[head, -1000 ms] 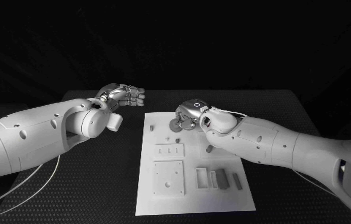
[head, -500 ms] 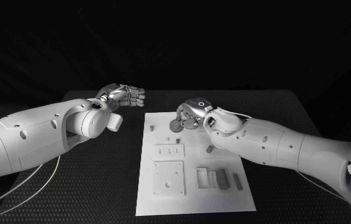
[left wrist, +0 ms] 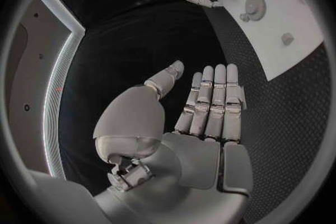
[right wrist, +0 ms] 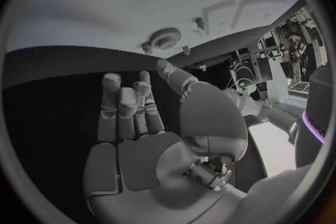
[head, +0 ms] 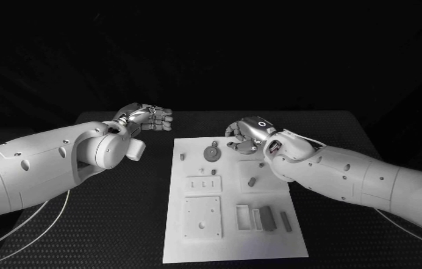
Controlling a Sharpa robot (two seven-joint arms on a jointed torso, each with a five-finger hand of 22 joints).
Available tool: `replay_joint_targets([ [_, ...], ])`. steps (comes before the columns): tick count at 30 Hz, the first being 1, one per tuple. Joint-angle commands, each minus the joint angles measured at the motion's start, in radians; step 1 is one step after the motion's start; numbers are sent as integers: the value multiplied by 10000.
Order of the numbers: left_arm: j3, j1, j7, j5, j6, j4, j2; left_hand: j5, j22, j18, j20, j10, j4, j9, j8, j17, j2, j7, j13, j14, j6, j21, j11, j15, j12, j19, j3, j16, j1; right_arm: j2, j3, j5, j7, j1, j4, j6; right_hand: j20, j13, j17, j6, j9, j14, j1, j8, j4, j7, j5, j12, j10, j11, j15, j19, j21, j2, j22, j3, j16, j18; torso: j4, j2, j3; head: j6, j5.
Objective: Assemble the parts on the task board
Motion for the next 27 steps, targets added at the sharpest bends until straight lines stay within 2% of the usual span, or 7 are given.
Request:
replay_joint_targets([
  [1, 7, 14, 303, -26, 332, 14, -30, 25, 19, 191, 57, 15, 6, -6, -66, 16, -85, 69, 18, 17, -3, -60, 31, 37, -73, -8, -21, -76, -24, -317, 103, 1870, 1378, 178, 175, 222, 23, -15, -14, -349, -22, -30, 145, -46, -158, 310, 37, 23, -80, 40, 71, -86, -54, -123, 149, -21, -54, 128, -48, -3, -1, 70, -32],
  [6, 7, 14, 341, -30, 385, 6, -40, 24, 25, 192, 55, 26, -22, -2, -64, 35, -100, 66, 25, 26, 3, -62, 29, 32, -77, -2, -15, -86, 11, -1018, 203, 2942, 1919, 428, 314, 1018, 168, -54, -50, -468, -49, -317, 360, -71, -465, 381, 37, -84, -372, 114, 150, -357, -225, -236, 126, -52, -198, 111, -112, -1, 29, 179, -58],
  [9, 6, 13, 363, -45, 470, -4, -28, 25, 31, 192, 53, 50, -35, 3, -56, 50, -103, 61, 34, 37, 19, -62, 21, 27, -71, 5, -12, -90, 29, -1293, 212, 3197, 2121, 525, 173, 1325, 291, -107, -90, -522, -62, -550, 464, -71, -589, 419, 36, -181, -579, 158, 200, -579, -365, -298, 111, -73, -328, 98, -148, 7, 63, 239, -114],
  [12, 6, 11, 388, -96, 527, 3, -18, 24, 40, 189, 51, 106, -45, 13, -39, 77, -95, 48, 53, 57, 54, -63, -1, 21, -53, 17, -12, -98, 45, -1472, 220, 3255, 2303, 579, -189, 1691, 366, -149, -110, -557, -71, -658, 487, -67, -653, 441, 35, -223, -661, 181, 225, -691, -429, -419, 113, -156, -383, 98, -148, 8, 68, 268, -200],
  [19, 2, 6, 406, -182, 553, -32, 37, 24, 46, 187, 46, 150, -52, 19, -30, 101, -88, 38, 70, 80, 75, -65, -20, 12, -40, 23, -13, -100, 55, -1510, 218, 3257, 2491, 579, -994, 2589, 491, -225, -131, -703, -96, -841, 483, -92, -729, 478, 35, -277, -812, 221, 270, -874, -515, -512, 134, -545, -443, 125, -117, 15, 81, 251, -270],
  [23, -1, 4, 402, -188, 537, -51, 21, 24, 46, 186, 45, 148, -57, 19, -33, 105, -91, 38, 70, 79, 72, -68, -20, 12, -44, 21, -14, -104, 58, -1672, 213, 3161, 2479, 570, -1073, 2843, 541, -261, -144, -763, -106, -928, 519, -99, -725, 486, 36, -306, -888, 233, 284, -953, -564, -582, 134, -659, -475, 128, -102, 15, 67, 207, -310],
  [27, -2, 4, 399, -200, 520, -39, -7, 24, 47, 183, 45, 140, -64, 17, -39, 112, -98, 41, 70, 74, 63, -73, -17, 14, -54, 17, -17, -114, 60, -1869, 202, 3158, 2472, 495, -977, 3119, 592, -298, -159, -872, -125, -1014, 544, -128, -698, 454, 36, -336, -960, 212, 279, -1022, -620, -660, 127, -717, -512, 128, -130, 29, 95, 135, -451],
])
